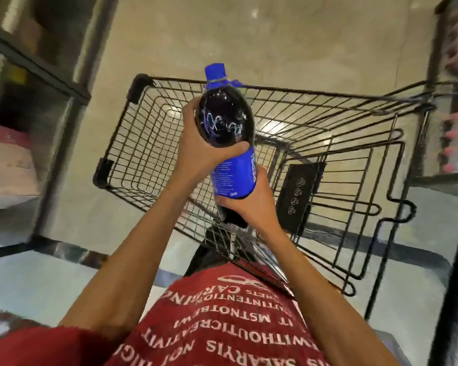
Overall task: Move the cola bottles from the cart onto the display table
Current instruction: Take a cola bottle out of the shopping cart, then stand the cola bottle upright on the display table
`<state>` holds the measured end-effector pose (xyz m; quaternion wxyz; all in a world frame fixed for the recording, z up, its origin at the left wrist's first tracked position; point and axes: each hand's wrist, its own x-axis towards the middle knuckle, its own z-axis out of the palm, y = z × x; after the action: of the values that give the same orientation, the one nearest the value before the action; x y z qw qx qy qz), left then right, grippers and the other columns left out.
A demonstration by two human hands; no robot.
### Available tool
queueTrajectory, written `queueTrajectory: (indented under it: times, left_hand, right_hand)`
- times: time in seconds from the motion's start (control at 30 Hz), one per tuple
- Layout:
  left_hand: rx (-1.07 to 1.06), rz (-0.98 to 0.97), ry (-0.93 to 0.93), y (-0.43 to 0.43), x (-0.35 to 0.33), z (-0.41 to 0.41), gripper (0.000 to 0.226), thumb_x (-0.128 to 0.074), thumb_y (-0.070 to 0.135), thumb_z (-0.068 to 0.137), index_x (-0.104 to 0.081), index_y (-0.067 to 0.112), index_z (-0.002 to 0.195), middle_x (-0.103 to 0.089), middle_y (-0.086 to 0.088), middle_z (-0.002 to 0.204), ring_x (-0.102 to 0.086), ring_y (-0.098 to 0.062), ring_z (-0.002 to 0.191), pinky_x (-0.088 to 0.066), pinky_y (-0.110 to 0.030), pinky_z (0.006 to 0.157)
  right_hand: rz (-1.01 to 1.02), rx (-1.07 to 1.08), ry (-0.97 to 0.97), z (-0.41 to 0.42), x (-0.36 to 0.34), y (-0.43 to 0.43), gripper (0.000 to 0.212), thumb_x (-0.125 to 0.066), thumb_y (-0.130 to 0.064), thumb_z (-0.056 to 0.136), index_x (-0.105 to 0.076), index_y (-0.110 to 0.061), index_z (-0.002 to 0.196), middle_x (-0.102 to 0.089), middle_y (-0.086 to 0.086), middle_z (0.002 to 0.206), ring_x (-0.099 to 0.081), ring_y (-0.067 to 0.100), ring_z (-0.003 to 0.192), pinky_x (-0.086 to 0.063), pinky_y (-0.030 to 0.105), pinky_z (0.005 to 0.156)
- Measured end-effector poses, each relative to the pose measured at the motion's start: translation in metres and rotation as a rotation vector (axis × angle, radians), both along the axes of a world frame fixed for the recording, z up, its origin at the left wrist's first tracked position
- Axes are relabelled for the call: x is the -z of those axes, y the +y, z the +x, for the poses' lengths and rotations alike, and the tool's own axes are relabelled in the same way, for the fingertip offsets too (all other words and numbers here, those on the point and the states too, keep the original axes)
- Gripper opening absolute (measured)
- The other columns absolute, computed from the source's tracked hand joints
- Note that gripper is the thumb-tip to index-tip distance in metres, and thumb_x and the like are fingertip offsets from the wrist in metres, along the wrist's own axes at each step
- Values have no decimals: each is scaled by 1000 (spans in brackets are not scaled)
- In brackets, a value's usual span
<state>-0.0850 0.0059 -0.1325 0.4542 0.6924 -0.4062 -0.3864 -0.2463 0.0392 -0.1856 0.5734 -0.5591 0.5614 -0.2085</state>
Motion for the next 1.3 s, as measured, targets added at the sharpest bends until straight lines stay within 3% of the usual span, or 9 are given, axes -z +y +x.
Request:
queueTrajectory:
  times: [0.07, 0.13, 0.2, 0.4, 0.6, 0.77, 0.93, 1.1, 1.3]
  left_hand:
    - [-52, -52, -10, 18, -23, 4, 103, -95, 20, 59, -32, 19, 141, -49, 12, 135, -56, 0, 122, -51, -21, 99]
    - [-106, -110, -23, 37, -45, 8, 102, -95, 15, 60, -32, 19, 140, -50, 9, 136, -56, -2, 123, -49, -20, 99]
    - [-157, -168, -45, 56, -65, 12, 103, -94, 13, 59, -33, 12, 141, -50, 6, 137, -56, -6, 126, -49, -25, 102]
    - [-358, -269, -107, 121, -118, 28, 108, -96, 26, 55, -32, 4, 140, -50, -7, 141, -55, -15, 129, -49, -39, 107]
    - [-573, -367, -169, 187, -155, 45, 109, -96, 25, 53, -32, 15, 140, -48, 4, 141, -51, 0, 129, -44, -16, 103]
    - [-692, -428, -253, 242, -178, 58, 110, -96, 27, 55, -30, 13, 142, -45, 5, 143, -49, -3, 132, -43, -18, 104]
    - [-786, -476, -296, 302, -189, 76, 107, -91, 34, 56, -30, 16, 143, -41, 0, 148, -46, -11, 137, -44, -21, 106]
    - [-888, -497, -325, 367, -193, 100, 106, -91, 32, 53, -31, 17, 140, -47, 31, 135, -51, -4, 131, -44, -17, 102]
    - [-1016, -485, -354, 447, -192, 136, 110, -93, 32, 52, -32, 19, 143, -44, 0, 146, -49, -22, 136, -46, -35, 109]
  right_hand:
    - [-39, -39, 4, 5, -17, 7, 81, -97, -41, 52, -43, -47, 113, -67, -16, 106, -67, 1, 92, -61, 29, 76]
    - [-76, -85, -26, 10, -36, 15, 81, -97, -39, 54, -41, -45, 112, -64, -17, 106, -64, -3, 92, -58, 21, 74]
    - [-121, -138, -43, 17, -52, 21, 77, -97, -36, 54, -43, -46, 108, -65, -17, 103, -65, -2, 91, -60, 25, 73]
    - [-219, -329, -123, 44, -93, 46, 77, -97, -41, 52, -52, -36, 114, -69, -15, 105, -68, 3, 91, -61, 35, 71]
    - [-296, -513, -172, 81, -119, 73, 96, -97, -54, 46, -47, -36, 126, -65, -11, 117, -67, 9, 102, -61, 36, 76]
    - [-315, -642, -251, 112, -143, 106, 93, -100, -36, 50, -45, -42, 124, -63, -15, 116, -66, 4, 102, -61, 27, 73]
    - [-315, -763, -296, 145, -155, 151, 96, -101, -35, 49, -46, -39, 128, -63, -16, 117, -66, 8, 104, -63, 35, 74]
    - [-321, -885, -307, 181, -160, 205, 94, -100, -38, 47, -42, -56, 119, -62, -21, 113, -67, 7, 101, -63, 37, 70]
    - [-344, -996, -345, 232, -162, 276, 96, -98, -42, 49, -43, -49, 127, -61, -15, 119, -65, 8, 104, -63, 39, 73]
